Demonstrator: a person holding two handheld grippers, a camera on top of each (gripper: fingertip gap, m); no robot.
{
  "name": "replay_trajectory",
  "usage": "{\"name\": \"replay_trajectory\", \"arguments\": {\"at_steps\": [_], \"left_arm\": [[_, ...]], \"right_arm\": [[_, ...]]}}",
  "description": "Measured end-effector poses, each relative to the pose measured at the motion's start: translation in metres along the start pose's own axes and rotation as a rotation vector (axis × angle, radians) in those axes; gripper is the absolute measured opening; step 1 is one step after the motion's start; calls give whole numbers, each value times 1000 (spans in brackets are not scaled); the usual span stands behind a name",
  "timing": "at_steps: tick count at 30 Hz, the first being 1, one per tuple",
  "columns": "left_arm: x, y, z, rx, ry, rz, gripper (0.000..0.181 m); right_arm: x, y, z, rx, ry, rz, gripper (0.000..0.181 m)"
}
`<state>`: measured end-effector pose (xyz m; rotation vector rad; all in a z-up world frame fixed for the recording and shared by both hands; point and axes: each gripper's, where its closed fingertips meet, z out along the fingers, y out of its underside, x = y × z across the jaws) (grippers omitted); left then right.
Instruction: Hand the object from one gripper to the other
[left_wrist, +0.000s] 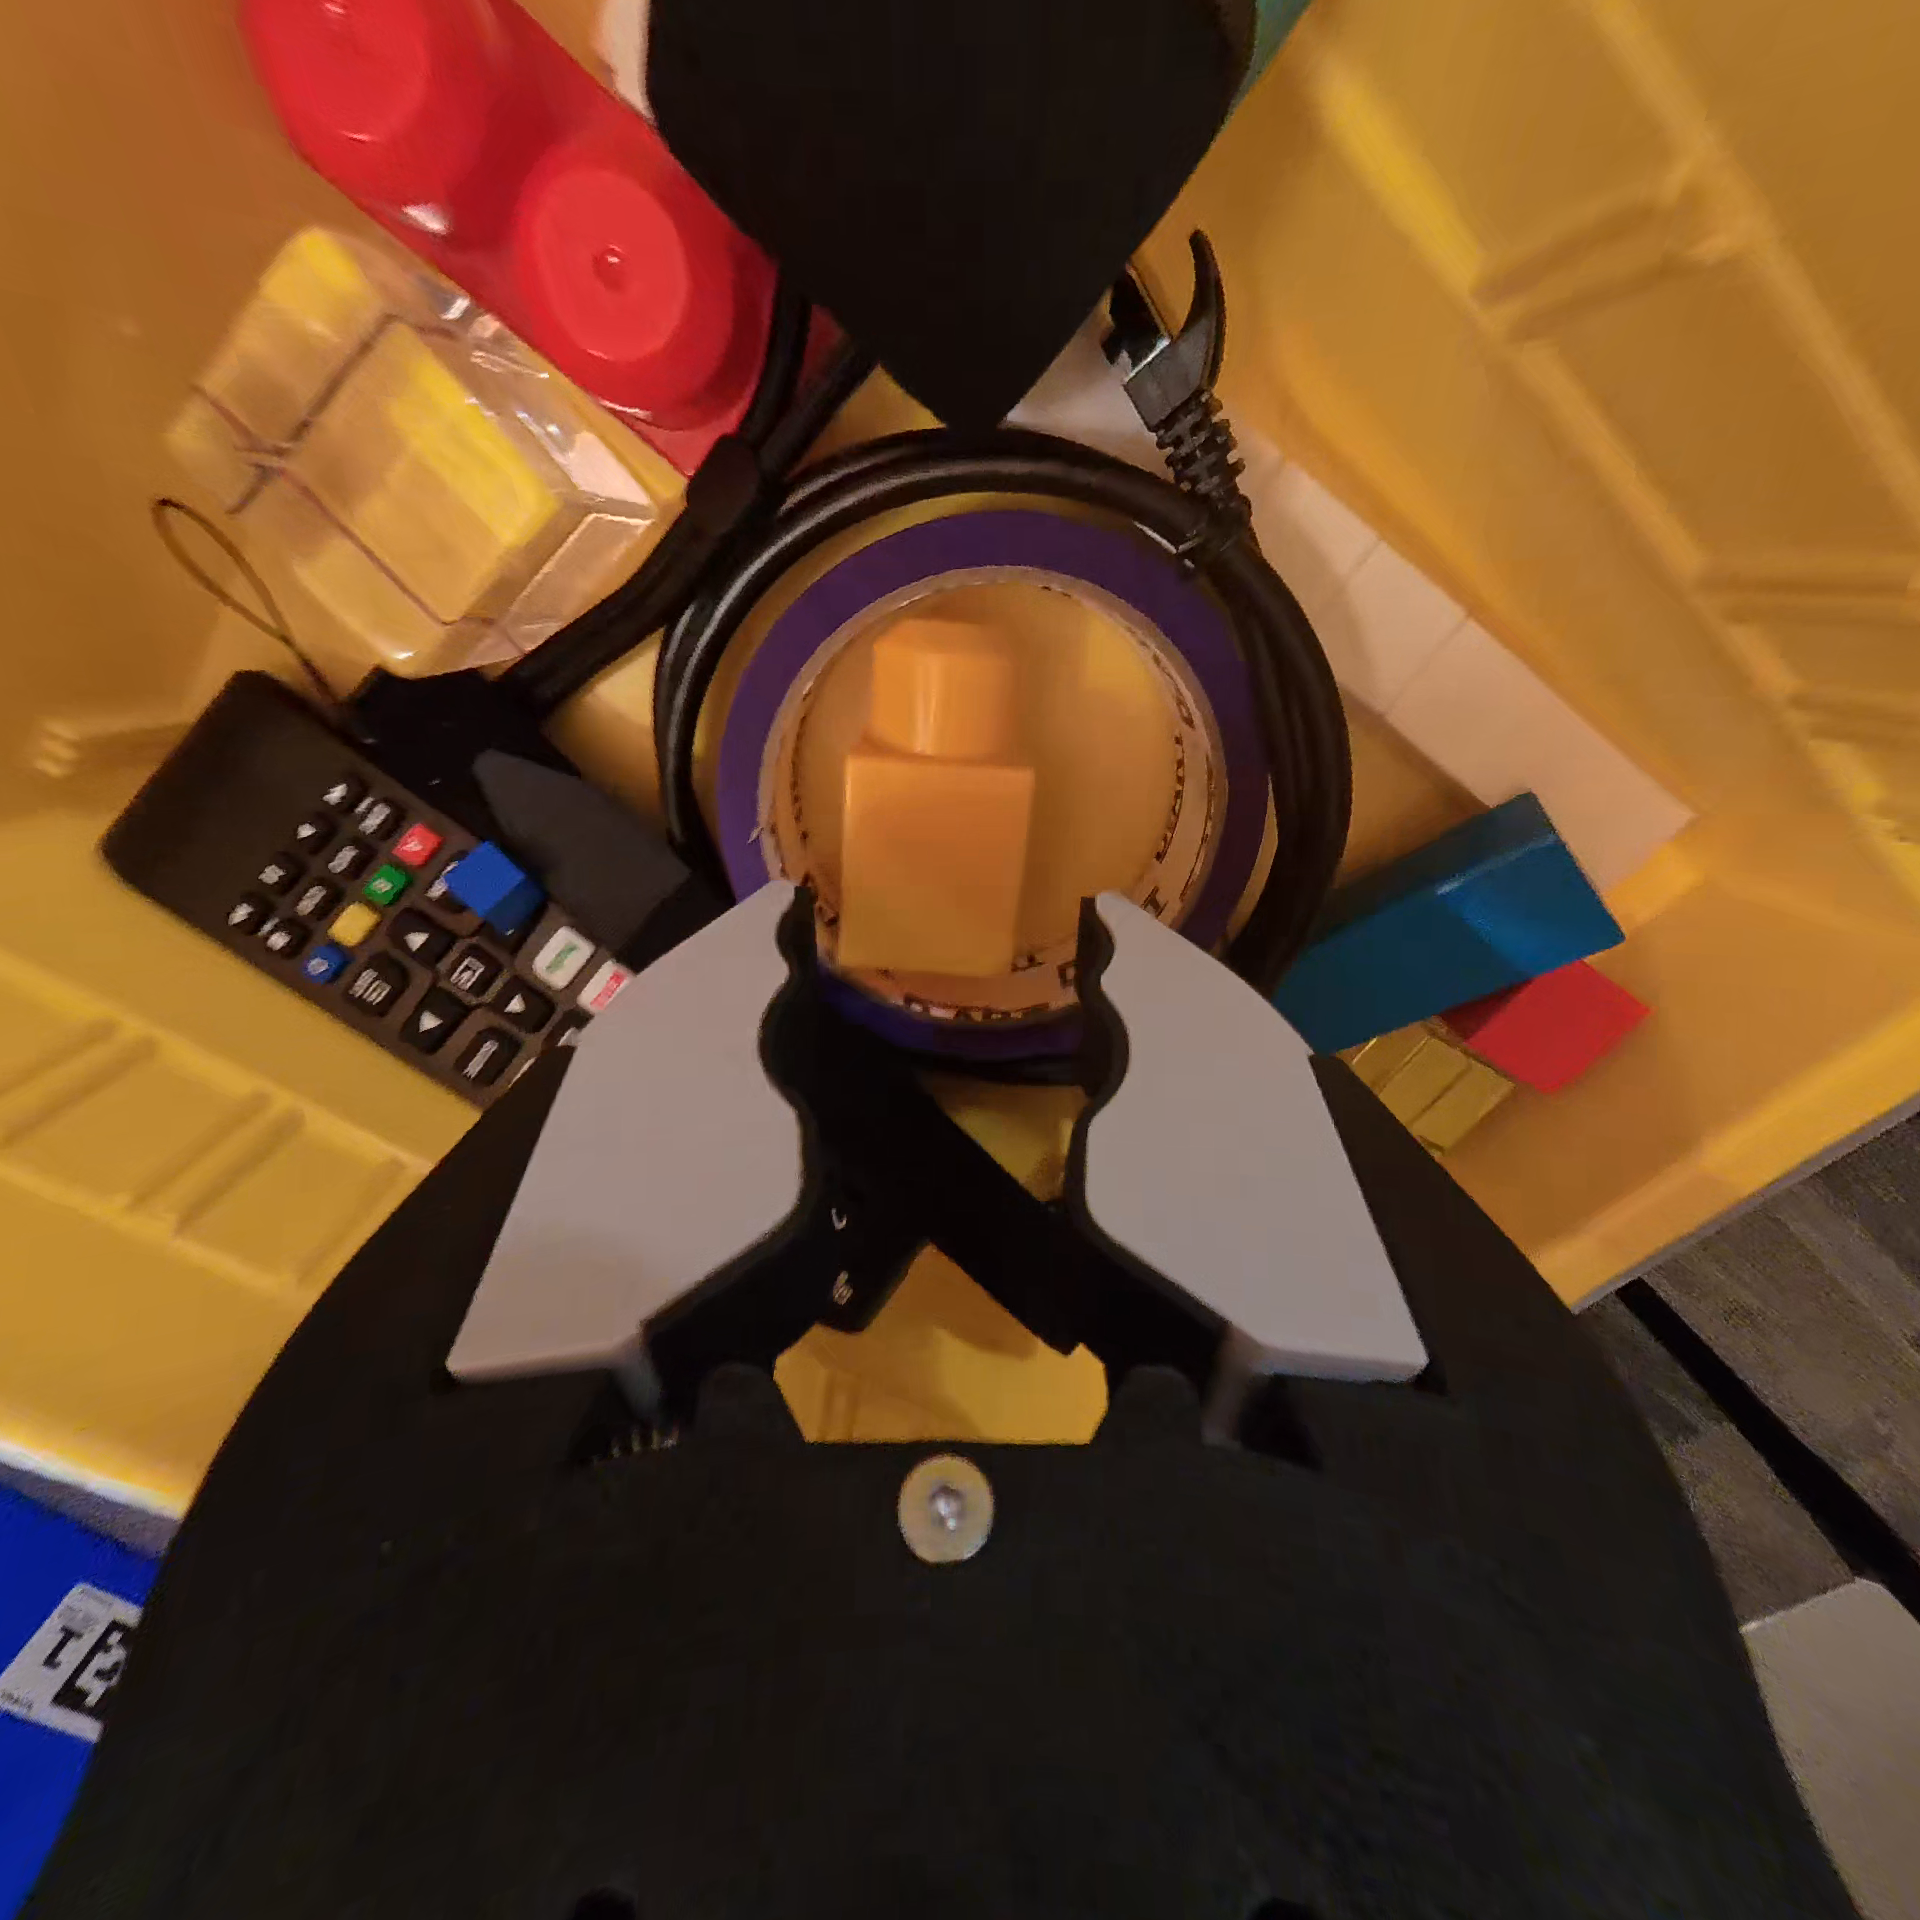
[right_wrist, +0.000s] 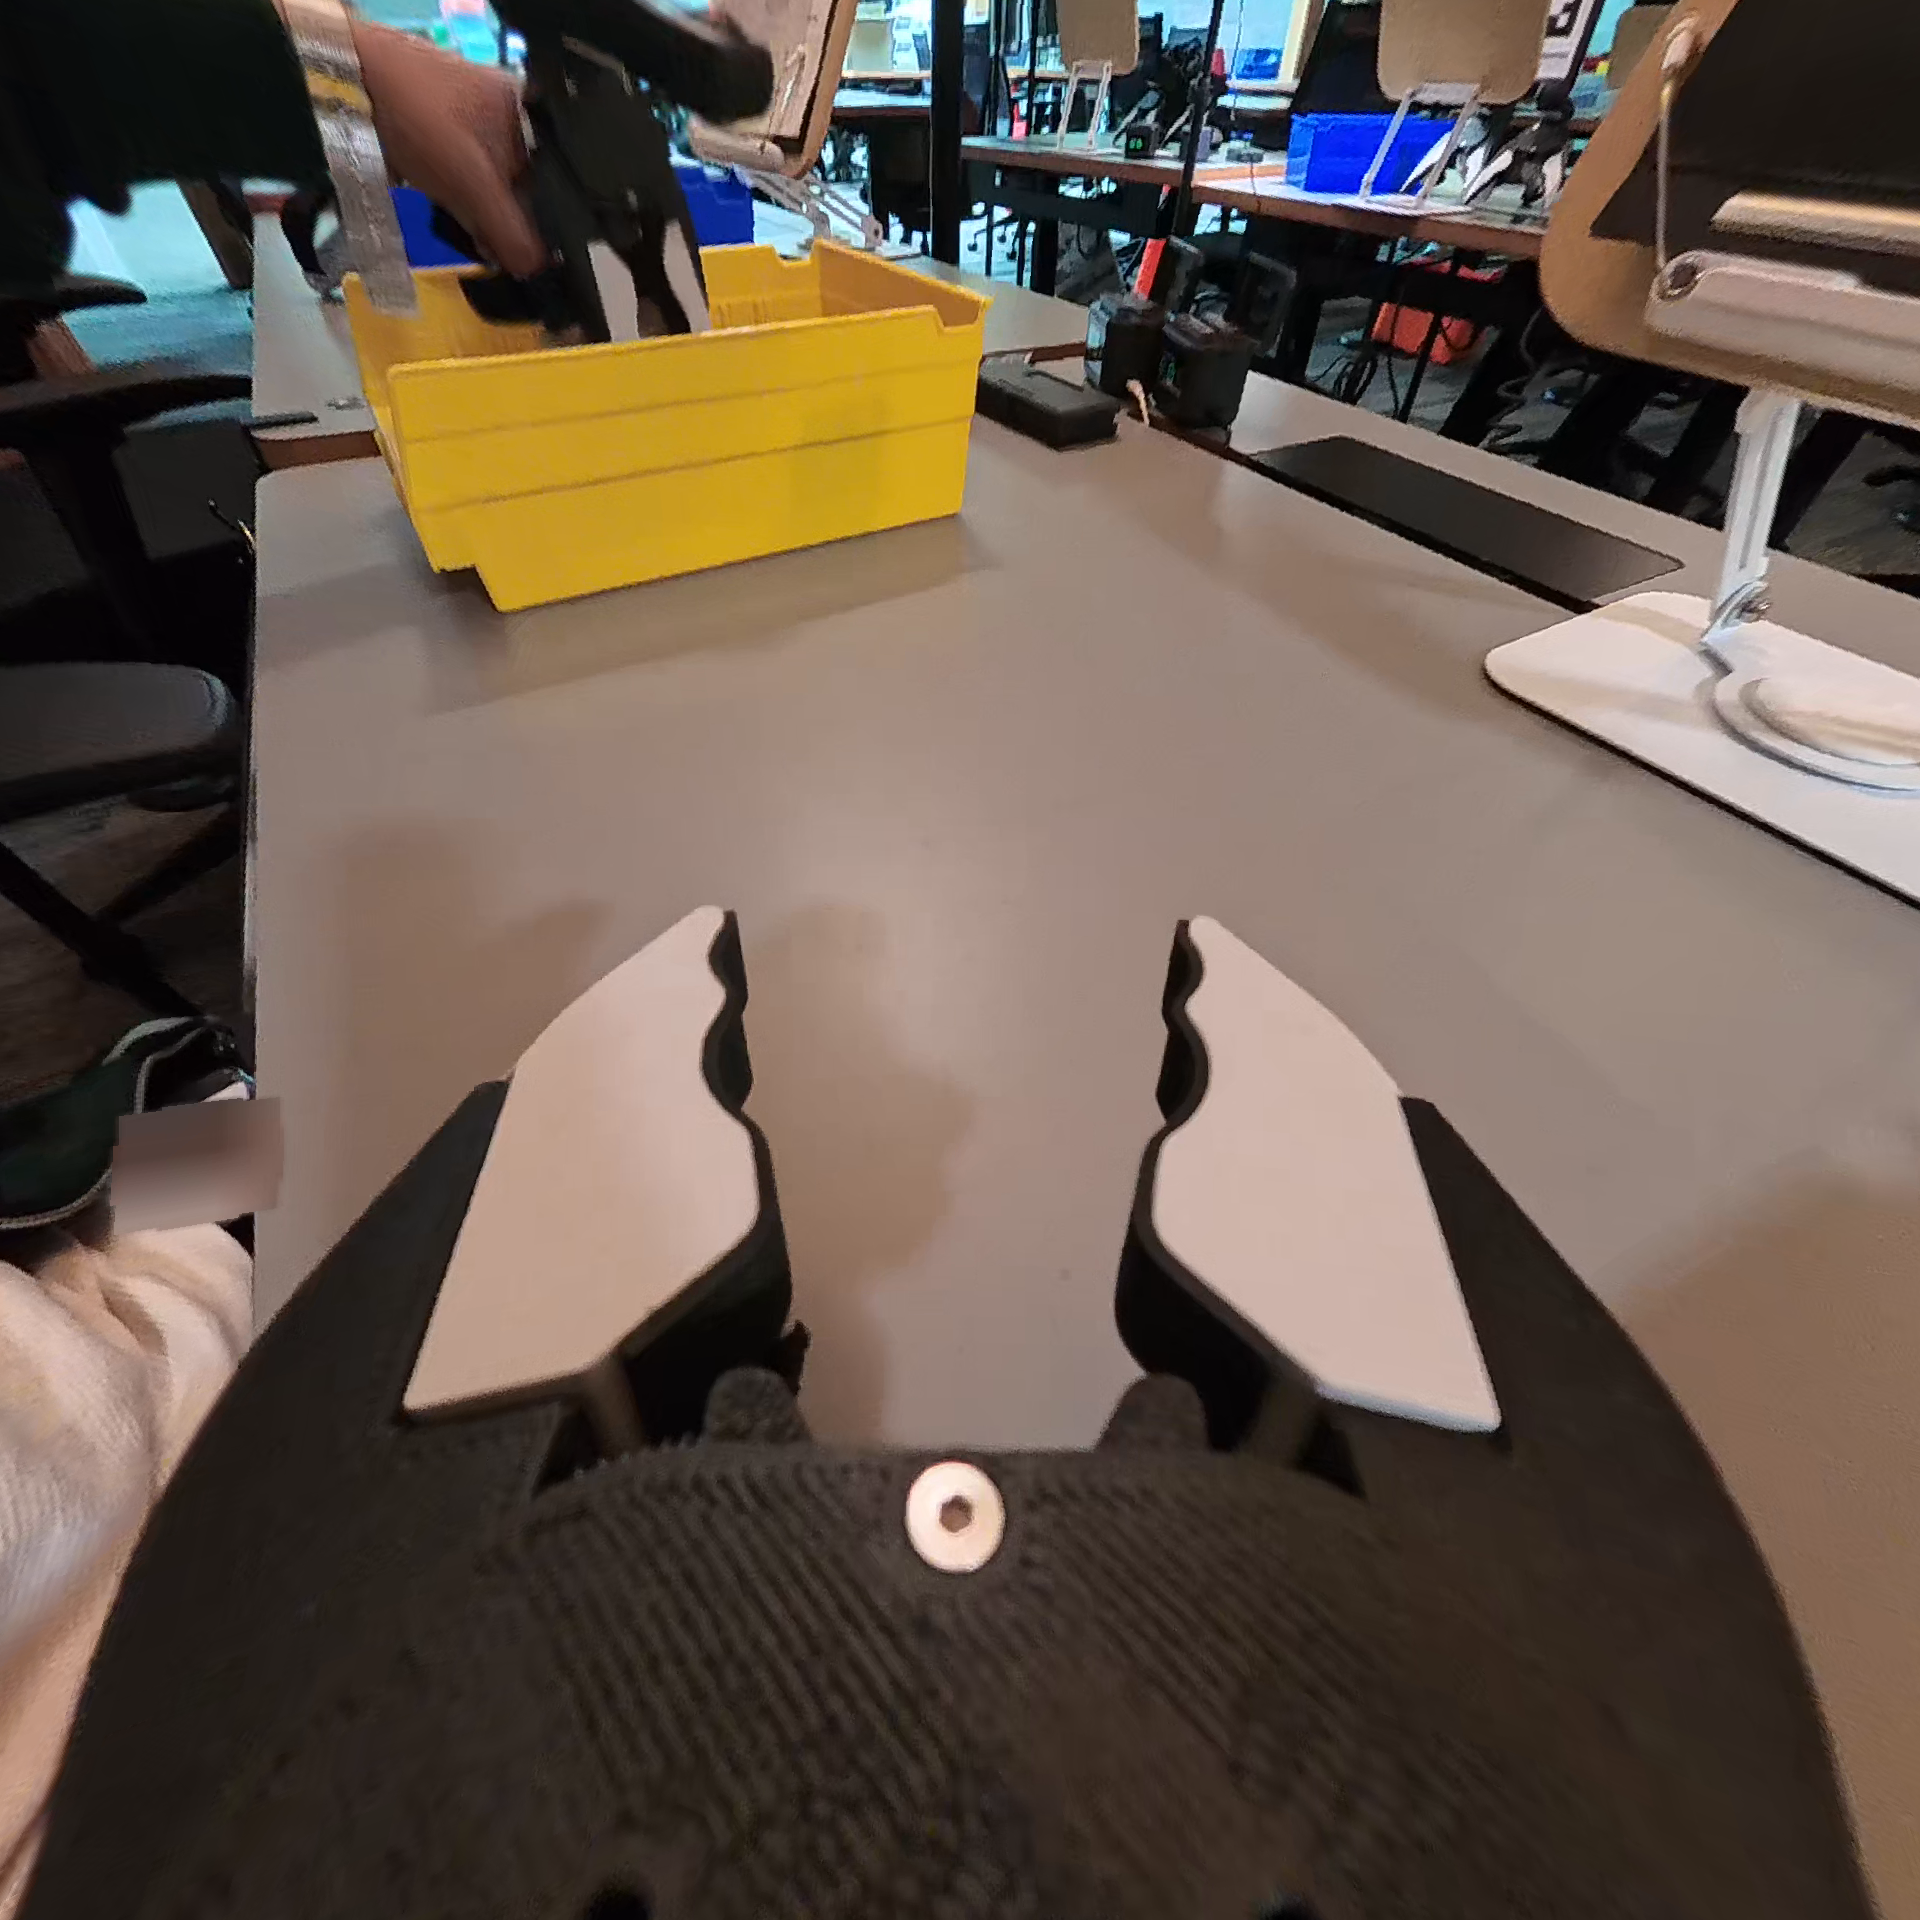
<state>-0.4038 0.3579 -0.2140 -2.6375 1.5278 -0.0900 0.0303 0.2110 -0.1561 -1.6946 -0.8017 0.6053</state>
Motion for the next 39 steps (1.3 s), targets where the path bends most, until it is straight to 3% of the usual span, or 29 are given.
{"name": "replay_trajectory", "arguments": {"at_steps": [5,8,10,12,15,17,22,26,28,30,32,35,39], "left_arm": [[-1,-3,14,-32,-36,27,39],[-4,-15,-9,80,-63,-3,38],[-3,-36,-46,289,-74,-43,38],[8,-70,-96,584,-58,-77,37],[72,-134,-172,1048,98,-30,37],[128,-170,-195,1219,172,64,37],[250,-244,-181,1421,358,223,37],[291,-273,-150,1517,381,200,37],[305,-275,-137,1594,414,158,36],[326,-275,-125,1609,546,139,36],[338,-273,-120,1603,602,153,36],[348,-268,-119,1600,668,185,36],[355,-266,-109,1578,776,179,36]], "right_arm": [[1,2,1,-2,-10,16,76],[2,0,-1,6,-7,17,76],[4,-5,-4,23,1,12,75],[4,-11,-5,43,1,11,75],[1,-18,-5,74,-28,24,74],[-3,-23,-2,88,-53,35,74],[-21,-79,-3,232,-184,78,71],[-35,-127,-14,352,-358,131,84],[-36,-135,-18,414,-352,124,80],[-36,-134,-26,515,-327,117,65],[-35,-116,-26,495,-337,114,56],[-30,-95,-26,452,-388,160,55],[-35,-94,-26,468,-487,209,48]]}}
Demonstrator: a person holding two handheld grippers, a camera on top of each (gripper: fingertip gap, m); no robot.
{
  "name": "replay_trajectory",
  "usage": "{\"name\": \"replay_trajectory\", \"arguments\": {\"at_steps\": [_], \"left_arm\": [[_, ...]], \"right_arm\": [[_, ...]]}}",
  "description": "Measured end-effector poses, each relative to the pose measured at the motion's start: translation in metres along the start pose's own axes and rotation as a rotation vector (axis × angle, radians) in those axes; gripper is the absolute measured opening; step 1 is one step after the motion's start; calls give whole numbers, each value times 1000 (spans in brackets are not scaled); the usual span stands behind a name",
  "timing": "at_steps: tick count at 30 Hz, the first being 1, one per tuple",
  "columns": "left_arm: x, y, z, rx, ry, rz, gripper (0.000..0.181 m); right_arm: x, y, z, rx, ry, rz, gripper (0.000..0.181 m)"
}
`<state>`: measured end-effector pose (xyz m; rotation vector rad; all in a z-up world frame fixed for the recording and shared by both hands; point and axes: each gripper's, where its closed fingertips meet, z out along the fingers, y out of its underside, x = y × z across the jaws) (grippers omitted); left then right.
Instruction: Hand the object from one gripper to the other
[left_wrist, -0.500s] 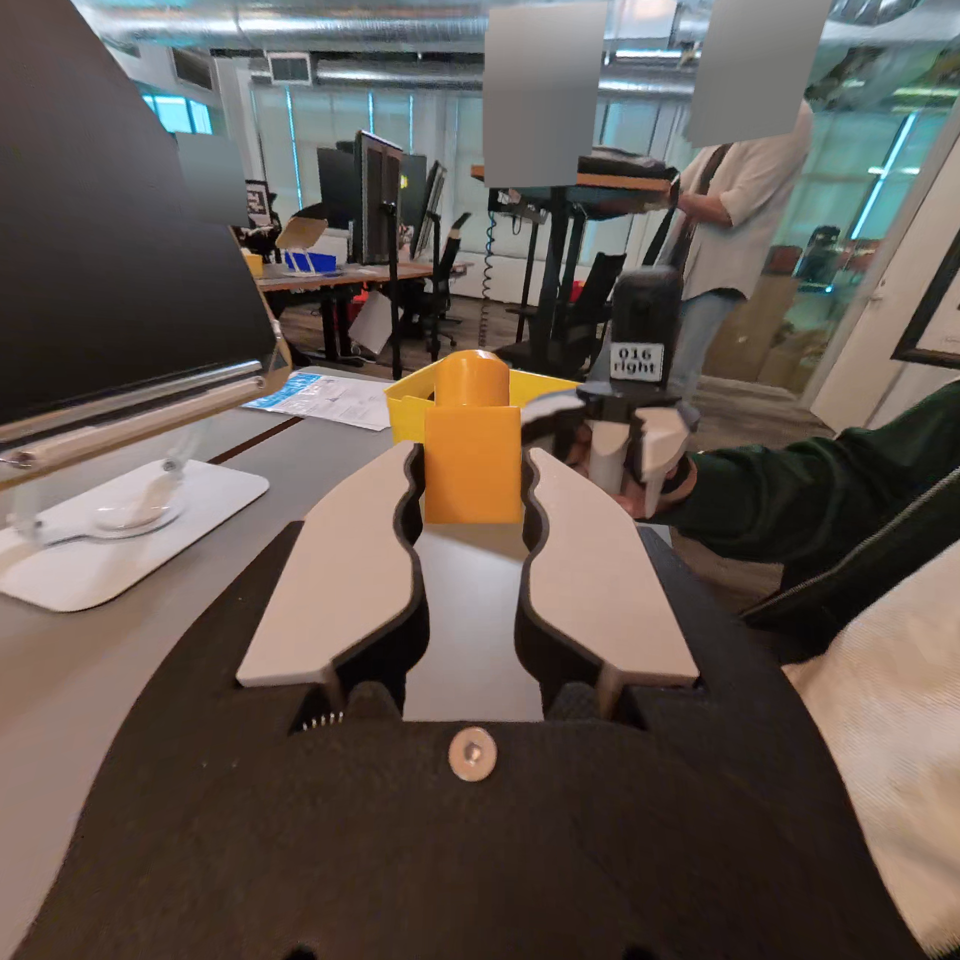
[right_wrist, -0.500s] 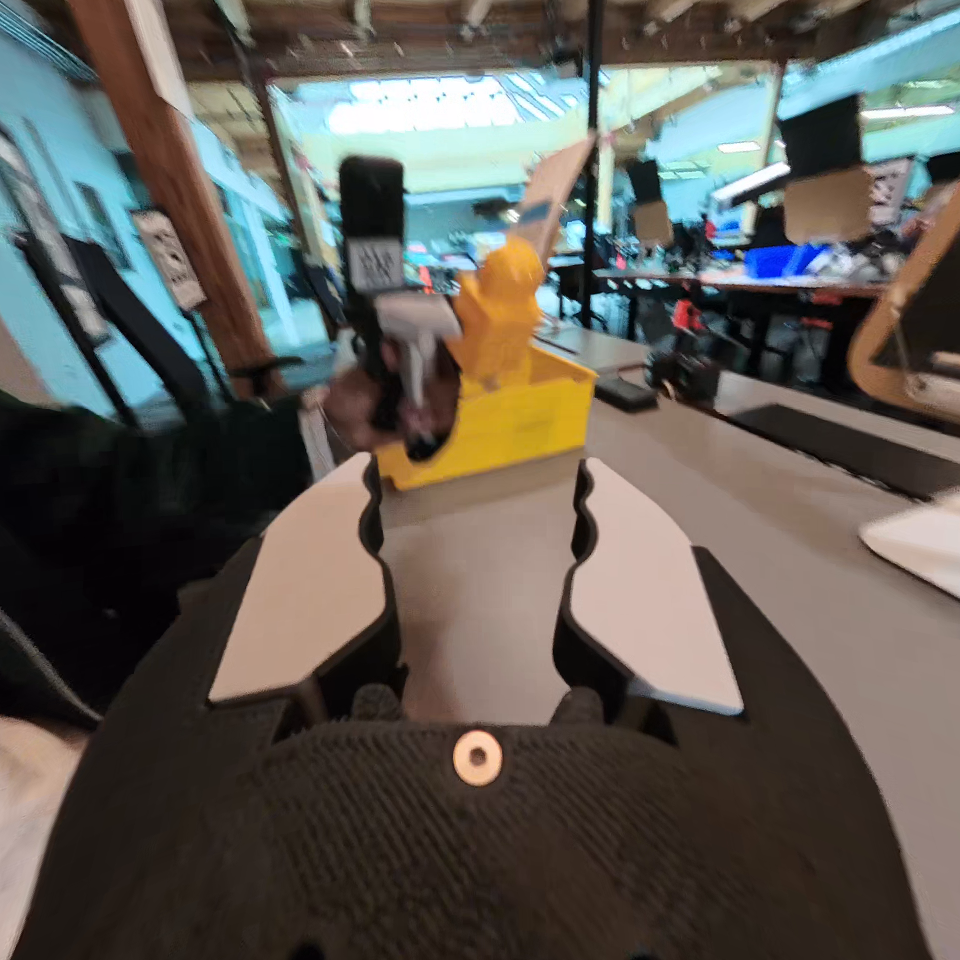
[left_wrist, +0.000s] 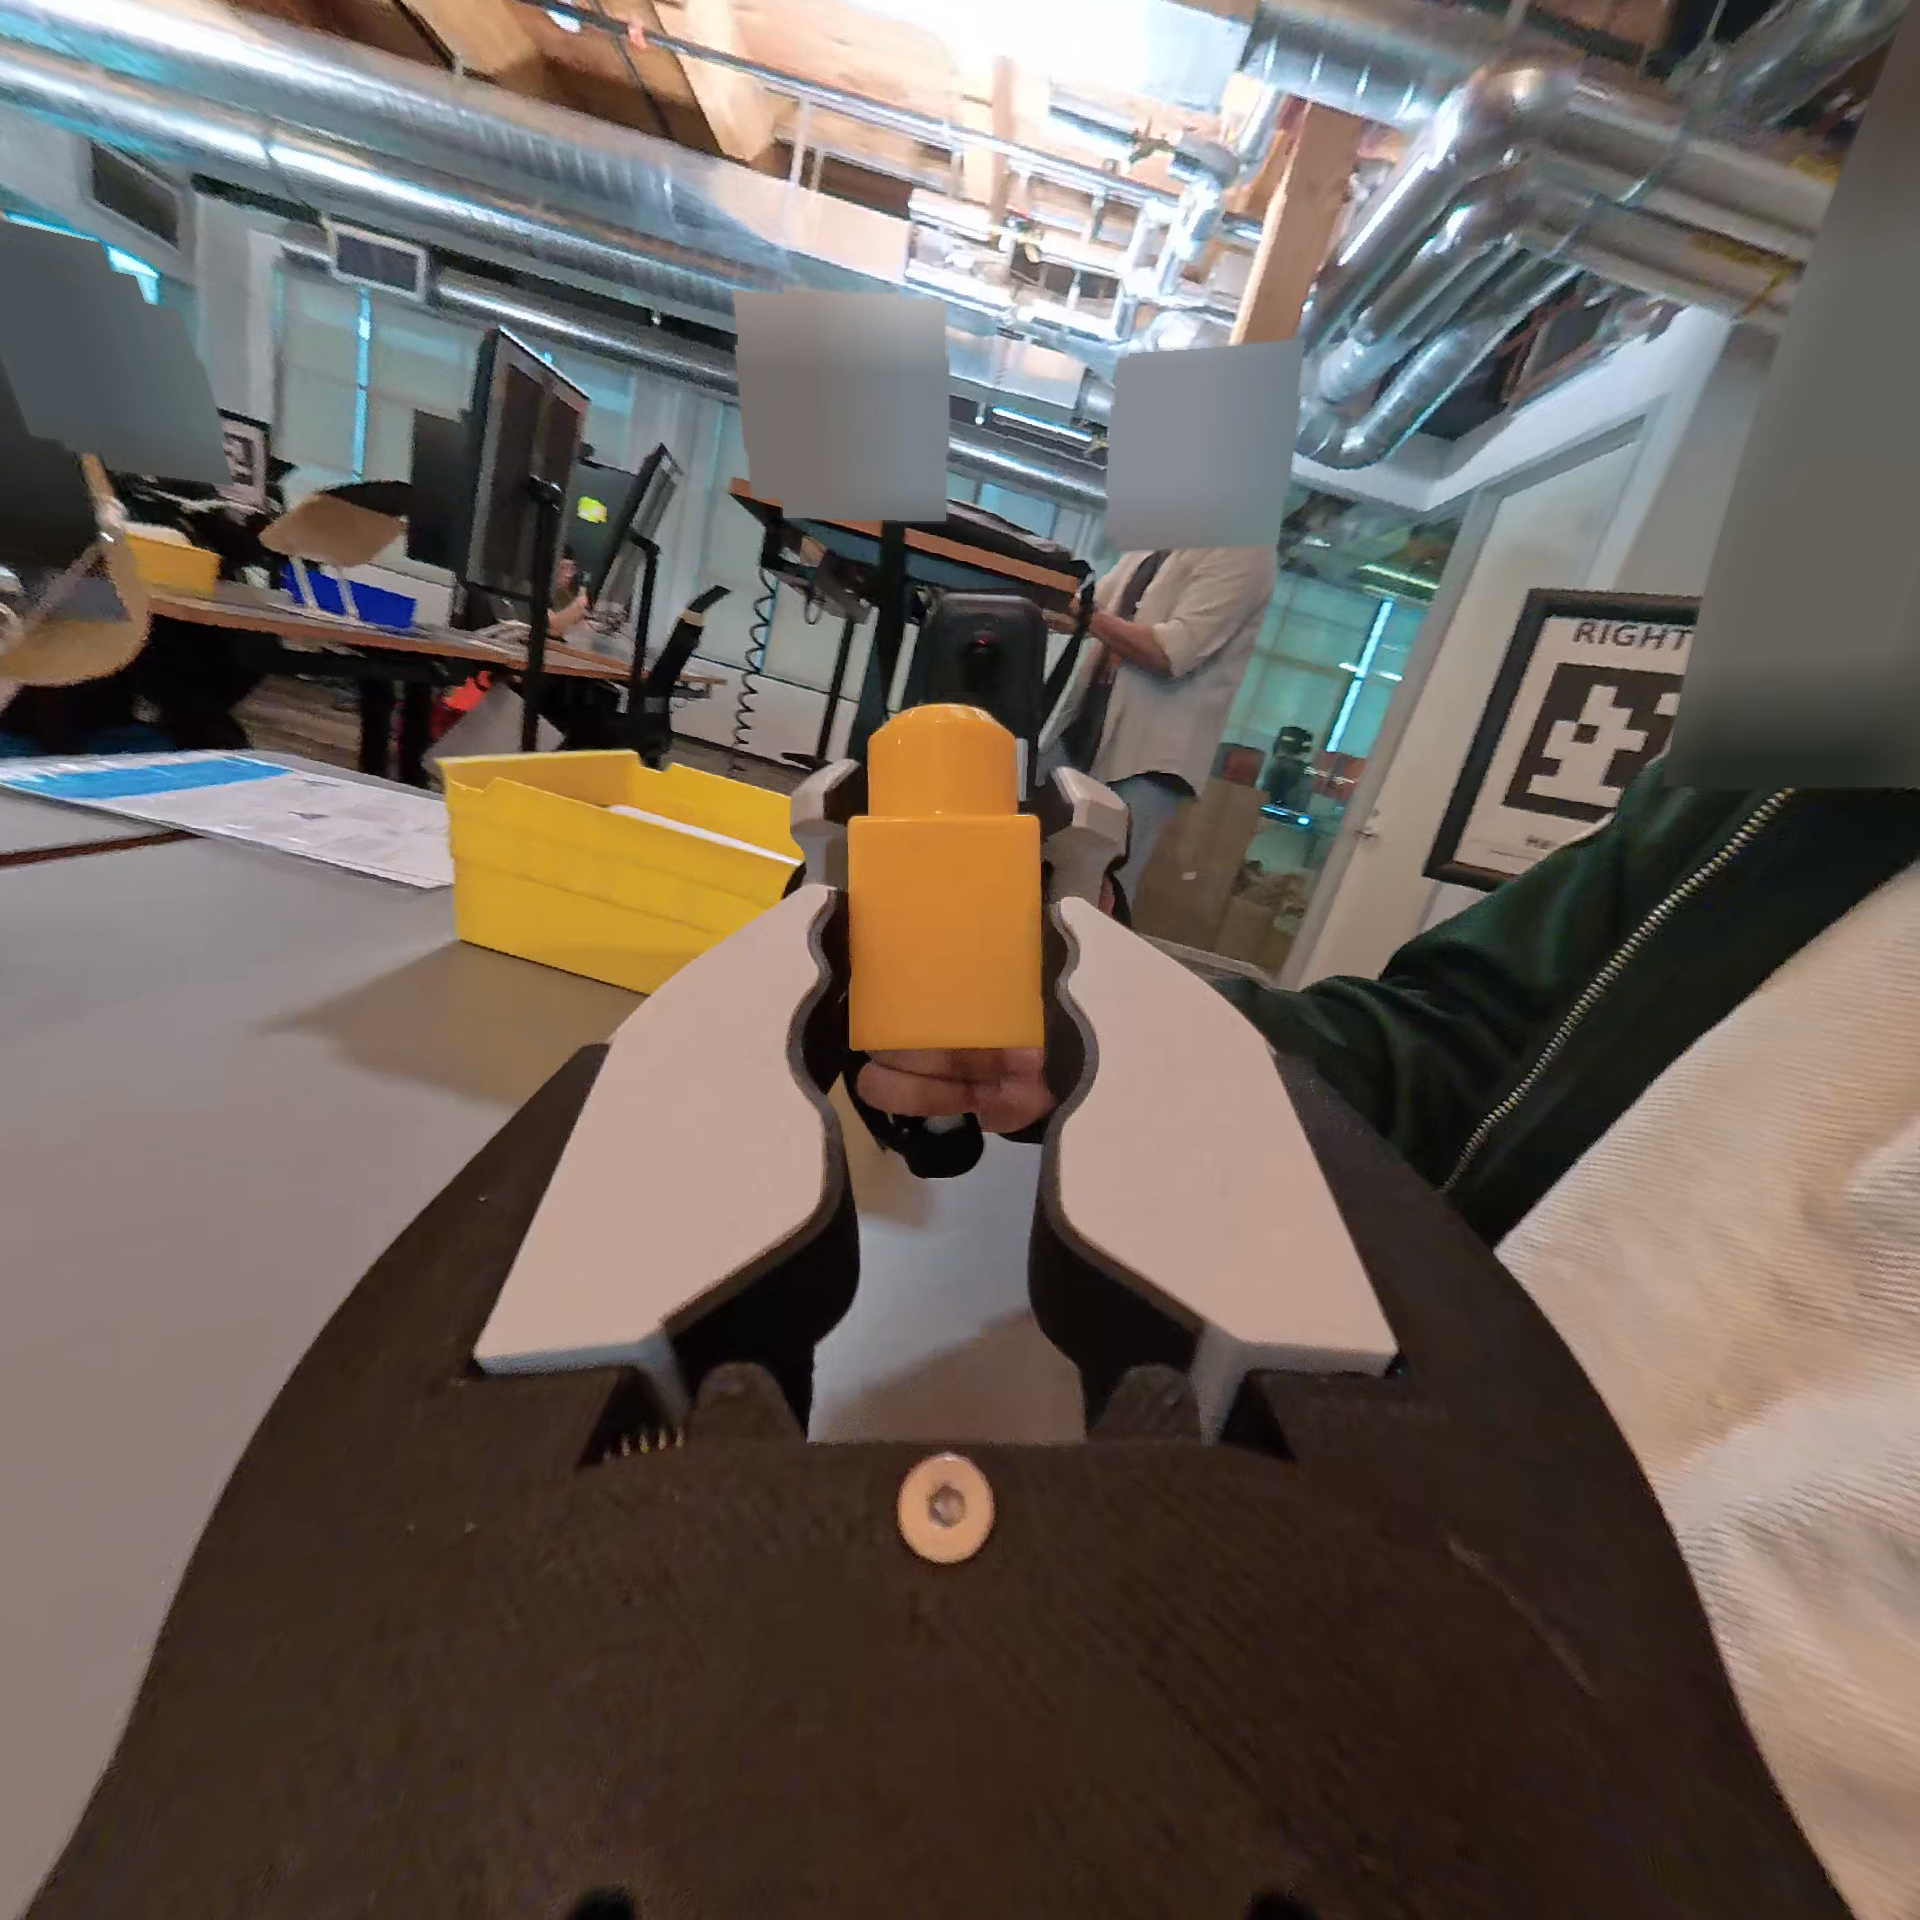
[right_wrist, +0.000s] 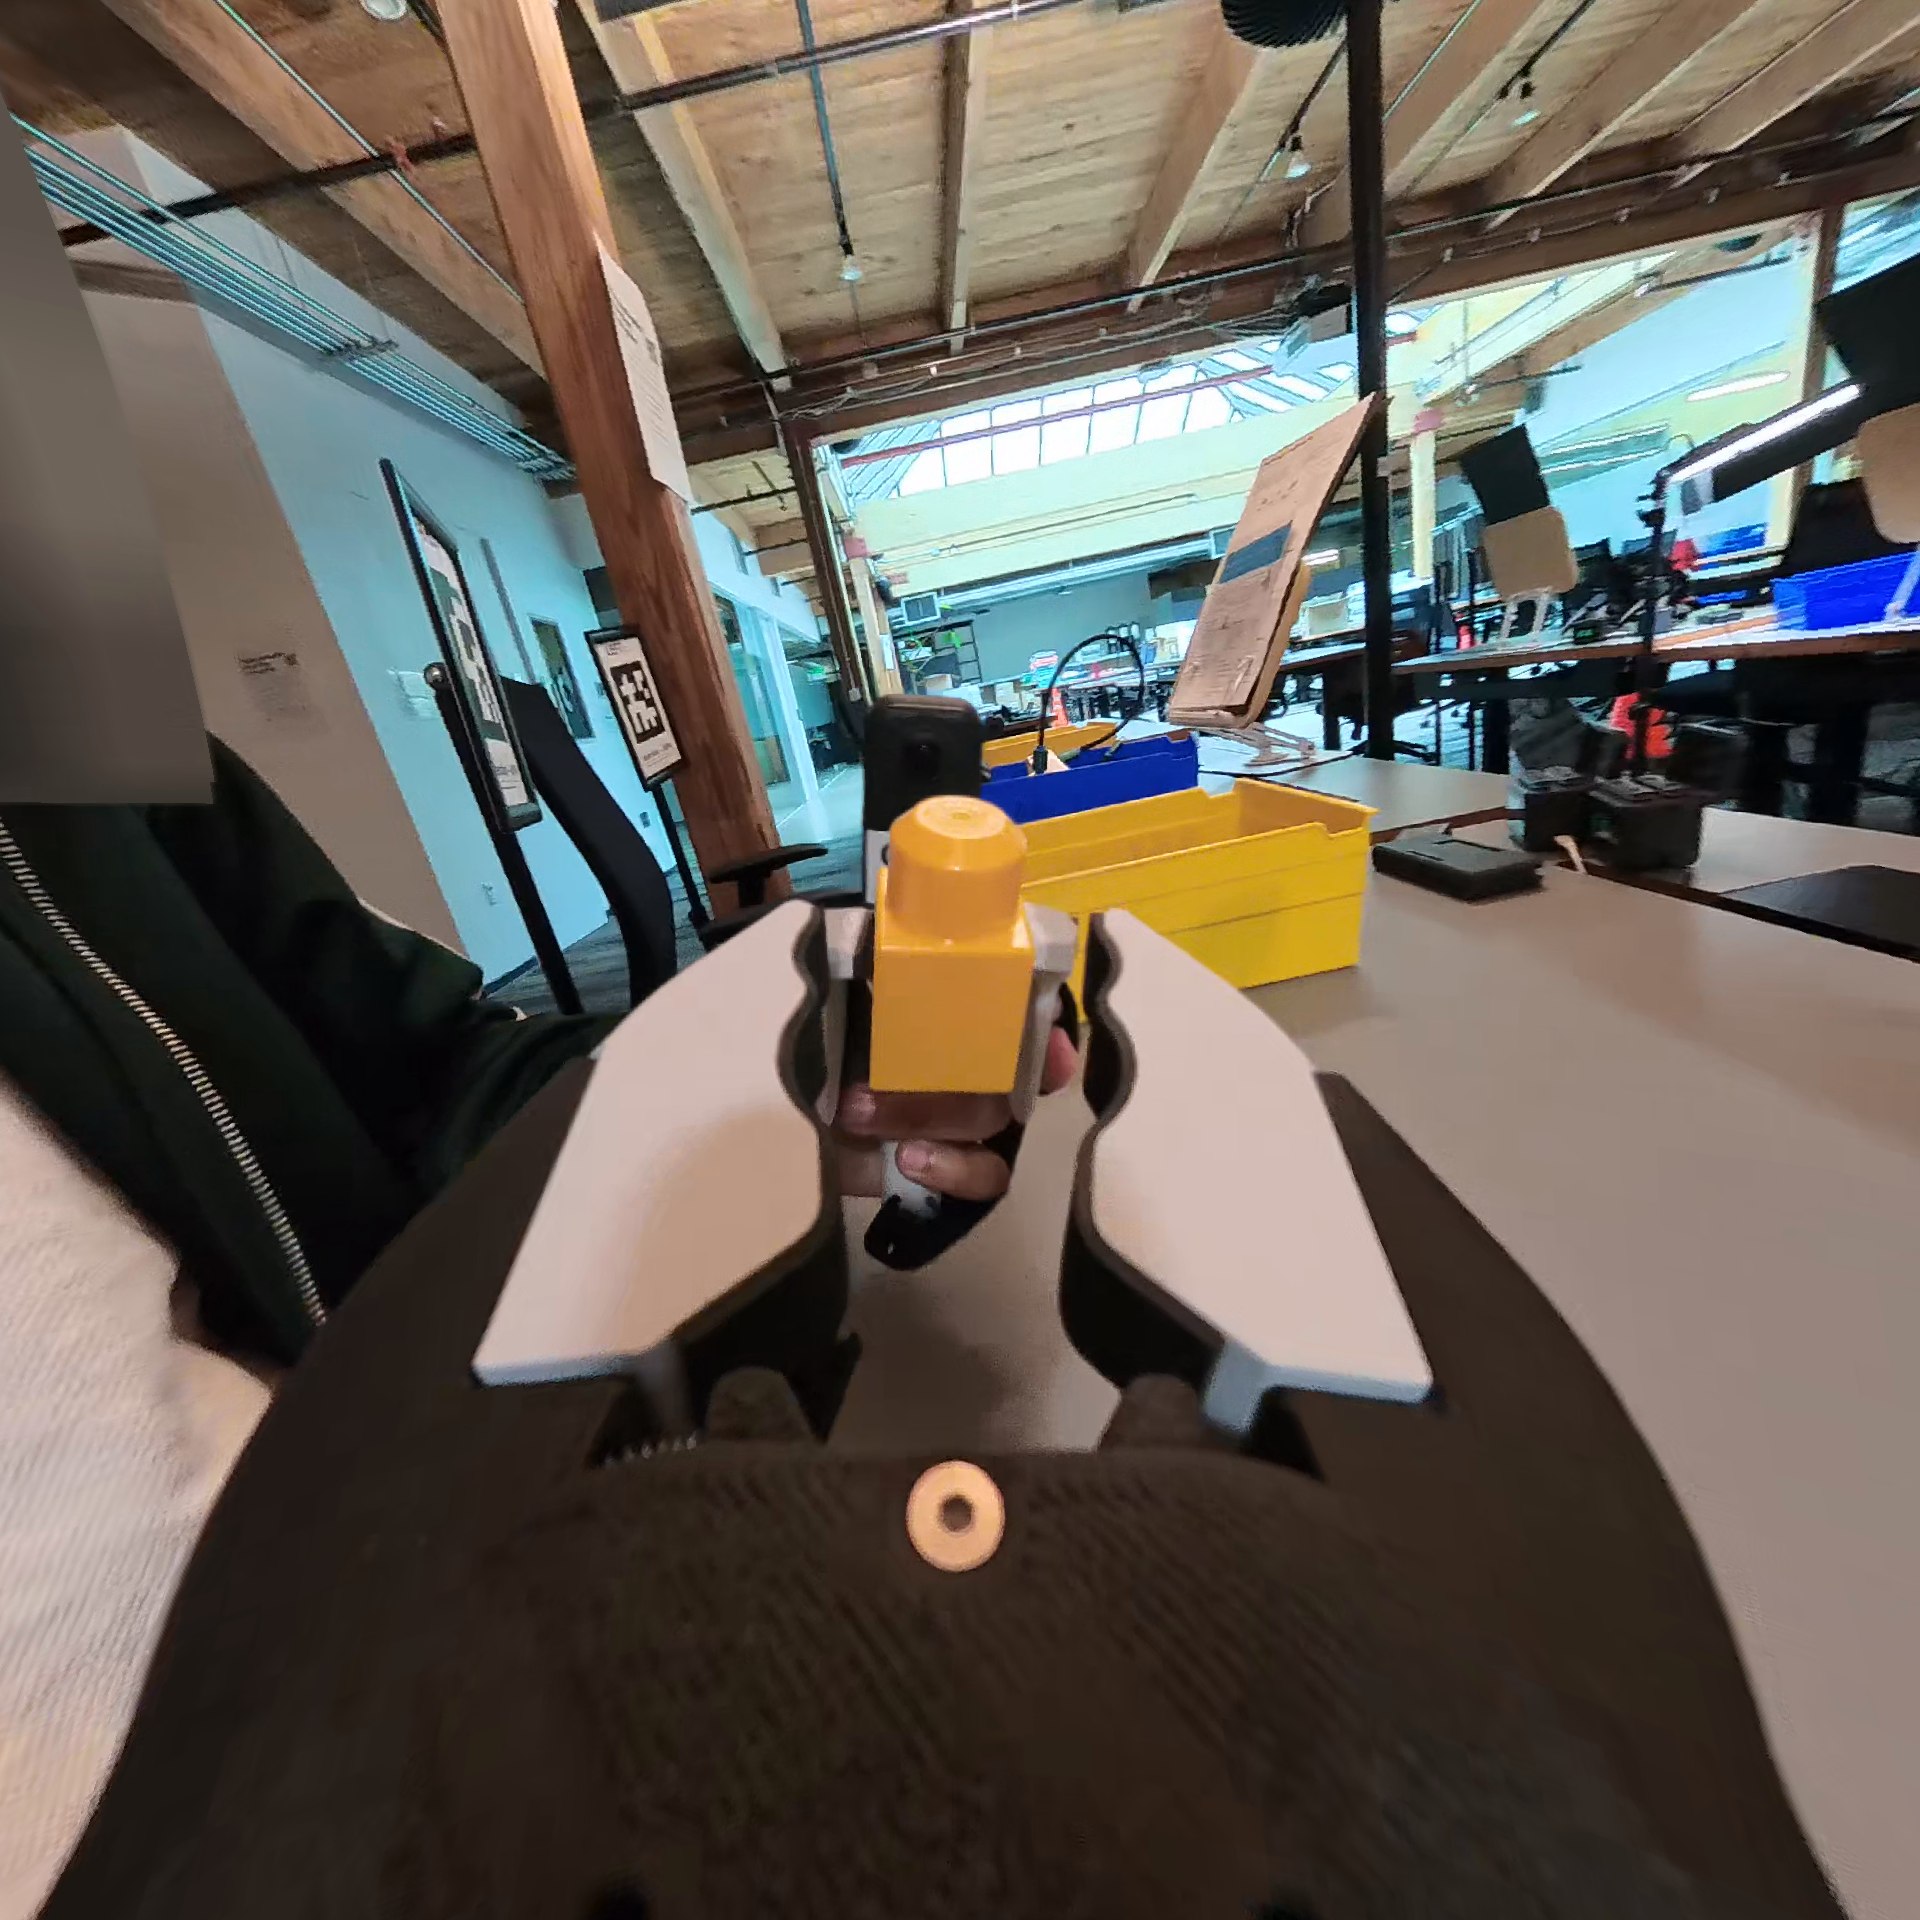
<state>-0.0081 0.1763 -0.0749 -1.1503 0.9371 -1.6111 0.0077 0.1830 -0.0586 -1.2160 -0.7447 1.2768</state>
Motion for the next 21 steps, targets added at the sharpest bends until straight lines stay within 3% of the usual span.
{"name": "replay_trajectory", "arguments": {"at_steps": [4,8,12,16,21], "left_arm": [[1,15,7,-40,33,-29,36],[3,22,11,-61,54,-47,36],[0,33,14,-132,39,-35,36],[-19,34,9,-170,-97,32,65],[-46,22,-11,-192,-345,224,61]], "right_arm": [[-2,11,5,-32,-25,10,44],[-3,14,5,-32,-38,31,28],[-2,18,5,-67,-34,23,28],[10,9,-4,-50,46,-27,28],[47,21,-23,-237,332,-279,28]]}}
